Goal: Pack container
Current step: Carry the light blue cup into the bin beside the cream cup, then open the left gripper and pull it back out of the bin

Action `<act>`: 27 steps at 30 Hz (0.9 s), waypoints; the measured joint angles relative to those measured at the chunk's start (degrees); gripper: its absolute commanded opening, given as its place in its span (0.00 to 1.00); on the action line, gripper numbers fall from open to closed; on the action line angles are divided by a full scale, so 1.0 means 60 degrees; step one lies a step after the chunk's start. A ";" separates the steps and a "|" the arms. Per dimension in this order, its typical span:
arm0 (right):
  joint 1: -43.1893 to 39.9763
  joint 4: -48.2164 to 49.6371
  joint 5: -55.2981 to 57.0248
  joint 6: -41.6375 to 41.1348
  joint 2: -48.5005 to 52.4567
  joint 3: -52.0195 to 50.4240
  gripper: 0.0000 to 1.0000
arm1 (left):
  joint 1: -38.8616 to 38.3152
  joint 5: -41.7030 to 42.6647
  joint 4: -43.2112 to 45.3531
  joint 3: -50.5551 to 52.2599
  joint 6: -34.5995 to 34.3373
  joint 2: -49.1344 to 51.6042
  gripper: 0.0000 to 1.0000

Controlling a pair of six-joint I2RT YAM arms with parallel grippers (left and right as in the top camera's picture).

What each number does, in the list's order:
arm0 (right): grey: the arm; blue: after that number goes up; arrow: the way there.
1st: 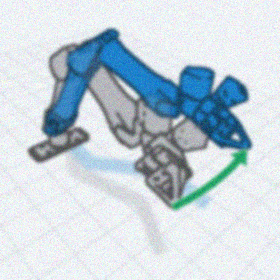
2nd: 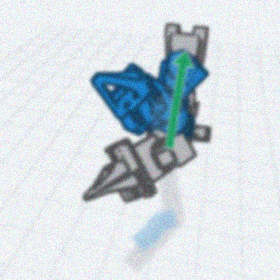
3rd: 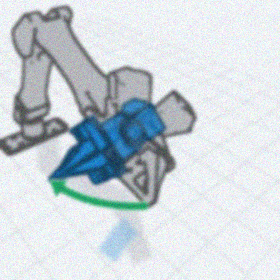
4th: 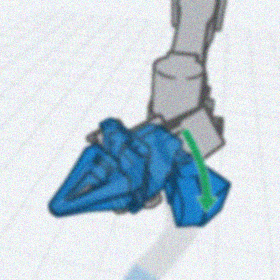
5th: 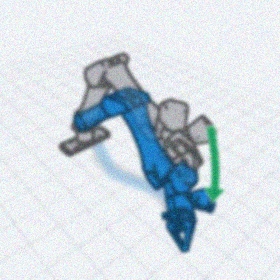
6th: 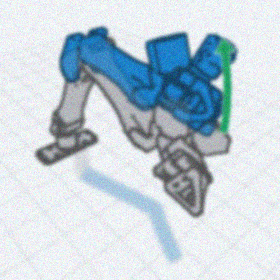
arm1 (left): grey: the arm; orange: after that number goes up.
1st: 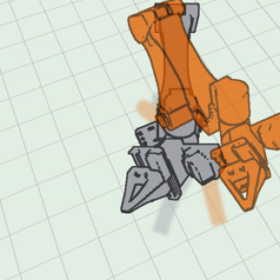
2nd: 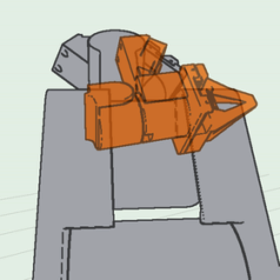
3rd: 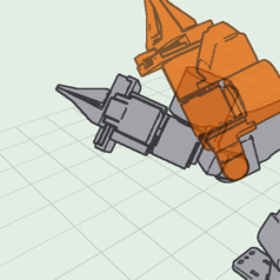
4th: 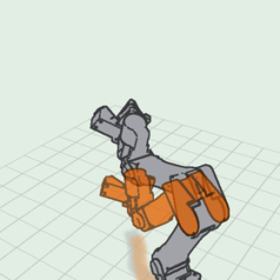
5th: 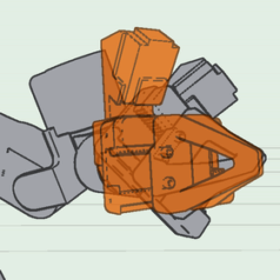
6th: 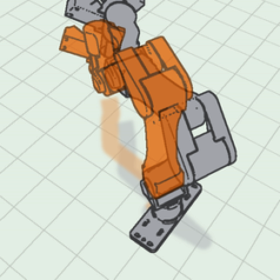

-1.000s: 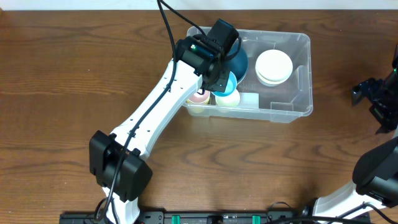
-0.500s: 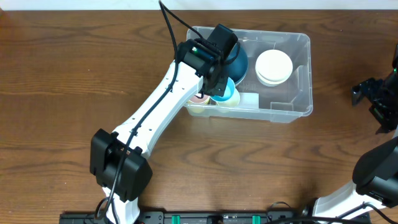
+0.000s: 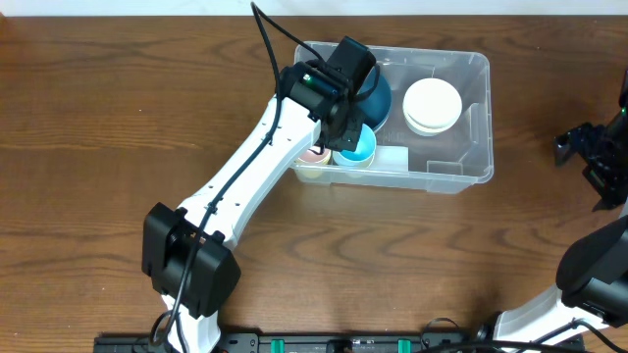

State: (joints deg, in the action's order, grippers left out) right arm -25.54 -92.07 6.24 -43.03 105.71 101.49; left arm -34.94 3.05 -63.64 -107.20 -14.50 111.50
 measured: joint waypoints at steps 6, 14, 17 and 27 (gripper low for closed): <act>0.0000 0.0000 0.0000 0.0000 0.0000 0.0000 0.99 | 0.0000 0.0004 0.0007 0.0000 0.0000 -0.0004 0.10; 0.0000 0.0004 0.0000 0.0000 0.0000 0.0000 0.99 | 0.0000 0.0022 0.0015 0.0000 0.0069 0.0000 0.57; 0.0000 0.0000 0.0000 0.0000 0.0000 0.0000 0.99 | 0.0000 0.0062 0.0040 0.0000 0.0142 0.0000 0.75; 0.0000 0.0000 0.0000 0.0000 0.0000 0.0000 0.99 | 0.0266 0.0131 0.0022 -0.0007 0.0160 -0.0091 0.93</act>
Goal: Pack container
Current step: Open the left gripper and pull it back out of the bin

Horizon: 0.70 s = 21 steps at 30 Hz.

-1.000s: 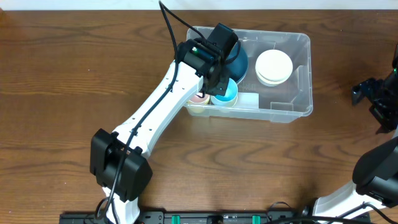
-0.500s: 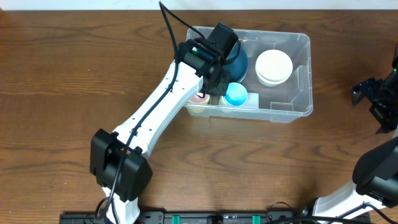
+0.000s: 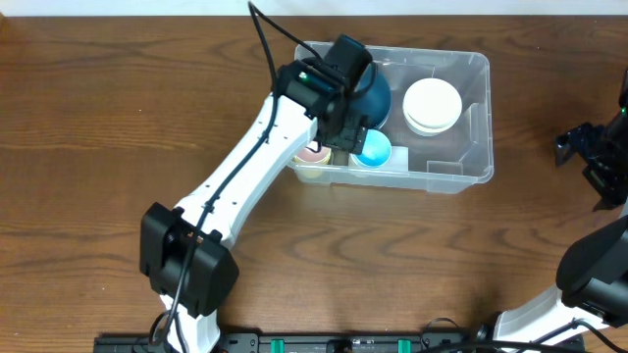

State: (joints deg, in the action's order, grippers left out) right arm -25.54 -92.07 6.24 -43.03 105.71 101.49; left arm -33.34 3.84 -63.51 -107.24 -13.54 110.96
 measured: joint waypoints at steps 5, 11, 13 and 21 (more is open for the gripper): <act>0.0000 0.0004 0.0000 0.0000 0.0000 0.0000 0.99 | 0.0714 -0.0007 -0.0270 0.0000 0.0000 -0.0783 0.99; 0.0000 0.0000 0.0000 0.0000 0.0000 0.0000 0.99 | 0.2018 -0.0062 -0.1115 -0.0073 -0.0022 -0.2557 0.98; 0.0000 0.0000 -0.0004 0.0000 0.0000 0.0000 0.99 | 0.2441 -0.0069 -0.1446 -0.0109 -0.0022 -0.3078 0.98; 0.0000 0.0004 0.0000 0.0000 0.0000 0.0000 0.99 | 0.3745 -0.0109 -0.2692 -0.0131 -0.0022 -0.4193 0.98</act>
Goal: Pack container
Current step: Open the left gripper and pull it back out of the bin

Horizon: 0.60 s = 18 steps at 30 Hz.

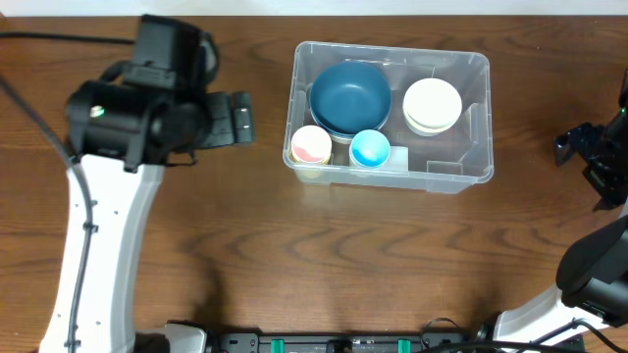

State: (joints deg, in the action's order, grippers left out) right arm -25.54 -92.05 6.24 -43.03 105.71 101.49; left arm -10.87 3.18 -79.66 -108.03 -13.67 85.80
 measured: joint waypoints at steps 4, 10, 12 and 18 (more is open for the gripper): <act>0.0000 -0.0004 0.0000 0.0000 0.0000 0.0000 0.99 | 0.0492 -0.0025 -0.0098 0.0135 -0.0007 -0.0448 0.98; 0.0000 -0.0004 0.0000 0.0000 0.0000 0.0000 0.99 | 0.1166 -0.0029 -0.0237 0.0973 -0.0164 -0.1541 0.98; 0.0000 0.0000 0.0000 0.0000 0.0000 0.0000 0.99 | 0.1388 -0.0029 -0.0189 0.1432 -0.0280 -0.2022 0.98; 0.0000 0.0000 0.0000 0.0000 0.0000 0.0000 0.99 | 0.1778 -0.0029 -0.0106 0.2987 -0.0790 -0.3807 0.98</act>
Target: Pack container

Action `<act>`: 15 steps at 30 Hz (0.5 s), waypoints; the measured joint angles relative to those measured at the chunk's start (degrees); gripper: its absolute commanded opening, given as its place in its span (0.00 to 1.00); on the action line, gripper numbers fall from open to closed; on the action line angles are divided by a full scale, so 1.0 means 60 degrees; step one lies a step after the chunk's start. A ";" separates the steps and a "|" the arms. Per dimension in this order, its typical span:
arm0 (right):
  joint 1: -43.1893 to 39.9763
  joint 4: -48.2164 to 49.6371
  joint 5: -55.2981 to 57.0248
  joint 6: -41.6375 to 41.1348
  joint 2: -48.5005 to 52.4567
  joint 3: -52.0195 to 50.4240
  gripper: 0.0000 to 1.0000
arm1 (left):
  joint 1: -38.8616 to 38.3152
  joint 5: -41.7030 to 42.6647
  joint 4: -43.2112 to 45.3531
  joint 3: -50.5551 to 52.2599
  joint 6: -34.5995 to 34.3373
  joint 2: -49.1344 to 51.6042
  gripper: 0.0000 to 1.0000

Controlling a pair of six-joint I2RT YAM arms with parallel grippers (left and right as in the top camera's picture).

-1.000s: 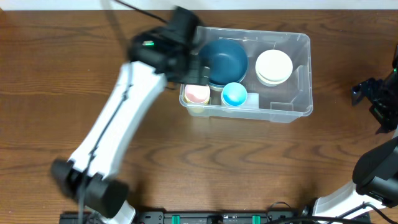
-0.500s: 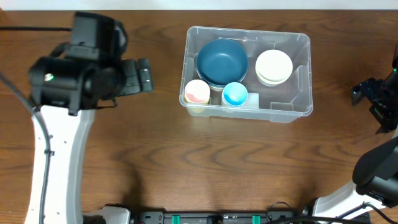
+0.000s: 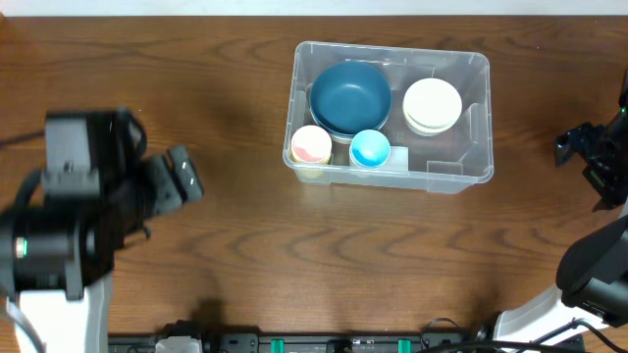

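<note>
A clear plastic container (image 3: 478, 147) sits at the table's back centre. Inside it are a dark blue bowl (image 3: 350, 93), a stack of white plates (image 3: 433, 105), a pink cup (image 3: 311, 145) and a light blue cup (image 3: 370, 148), the cups along the front wall. My left gripper (image 3: 183, 178) is far left of the container, raised close to the camera, empty, its fingers apart. My right gripper (image 3: 581, 147) shows as a dark shape at the right edge, its jaws not readable.
A small white block (image 3: 396, 157) lies in the container beside the light blue cup. Bare wooden table surrounds the container. The left arm's large body (image 3: 59, 245) fills the lower left corner.
My left arm has drawn back from the upper left of the table toward the lower left and nearer the camera. The container's contents and the right arm are unchanged.
My left gripper was down inside the container at the light blue cup beside the pink cup. Then the cup stood slightly further right with the gripper still over it. Then the gripper was out at the upper left, empty, the cup left inside; now it is lower left.
</note>
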State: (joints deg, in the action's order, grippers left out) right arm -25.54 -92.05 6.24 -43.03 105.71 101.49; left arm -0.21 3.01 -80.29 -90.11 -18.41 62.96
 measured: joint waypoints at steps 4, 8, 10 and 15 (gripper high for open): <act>0.0000 0.0000 0.0000 0.0000 0.0000 0.0000 0.99 | 0.0000 0.0004 -0.0127 0.0823 -0.0408 -0.1140 0.98; 0.0000 -0.0004 0.0000 0.0000 0.0000 0.0000 0.99 | 0.0000 0.0000 -0.0597 0.1290 -0.1013 -0.1843 0.98; 0.0000 -0.0004 0.0000 0.0000 0.0000 0.0000 0.99 | 0.0004 0.0000 -0.0882 0.1373 -0.1366 -0.1985 0.98; 0.0000 -0.0004 0.0000 0.0000 0.0000 0.0000 0.99 | 0.0007 0.0004 -0.1049 0.1432 -0.1960 -0.2000 0.98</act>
State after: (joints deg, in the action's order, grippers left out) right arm -25.54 -92.07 6.24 -43.03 105.71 101.49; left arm -0.16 3.03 -86.59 -81.52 -30.17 50.96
